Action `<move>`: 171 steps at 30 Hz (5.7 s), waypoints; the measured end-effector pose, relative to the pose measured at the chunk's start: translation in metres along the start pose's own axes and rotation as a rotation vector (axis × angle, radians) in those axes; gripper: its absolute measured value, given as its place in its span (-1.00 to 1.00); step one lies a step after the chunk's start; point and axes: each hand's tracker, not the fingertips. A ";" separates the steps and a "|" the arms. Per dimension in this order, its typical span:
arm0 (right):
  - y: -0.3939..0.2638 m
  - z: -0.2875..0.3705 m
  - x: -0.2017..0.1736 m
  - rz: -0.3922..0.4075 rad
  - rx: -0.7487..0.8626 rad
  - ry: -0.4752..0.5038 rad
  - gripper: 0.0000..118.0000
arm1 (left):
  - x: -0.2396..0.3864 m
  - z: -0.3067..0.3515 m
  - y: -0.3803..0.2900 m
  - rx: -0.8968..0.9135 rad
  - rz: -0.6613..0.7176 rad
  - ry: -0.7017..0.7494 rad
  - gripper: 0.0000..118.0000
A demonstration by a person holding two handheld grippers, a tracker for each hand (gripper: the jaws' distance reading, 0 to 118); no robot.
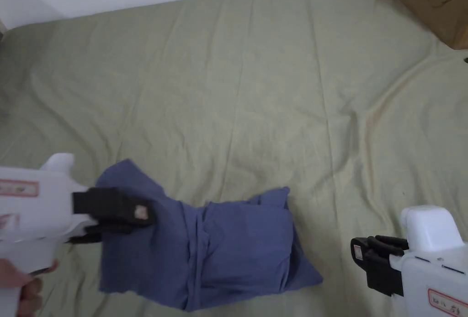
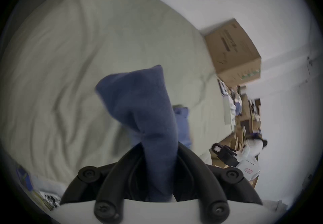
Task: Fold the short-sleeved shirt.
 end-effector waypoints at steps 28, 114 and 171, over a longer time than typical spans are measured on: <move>-0.020 0.013 0.062 -0.171 0.017 -0.039 -1.00 | 0.041 -0.127 -0.031 -0.128 -0.103 0.148 -0.88; 0.028 -0.011 -0.189 0.242 0.704 -0.393 -1.00 | -0.318 0.188 0.102 0.139 -0.128 0.808 0.99; 0.038 0.128 -0.105 0.122 0.775 -0.346 1.00 | 0.160 0.083 -0.168 1.000 -0.488 0.555 0.98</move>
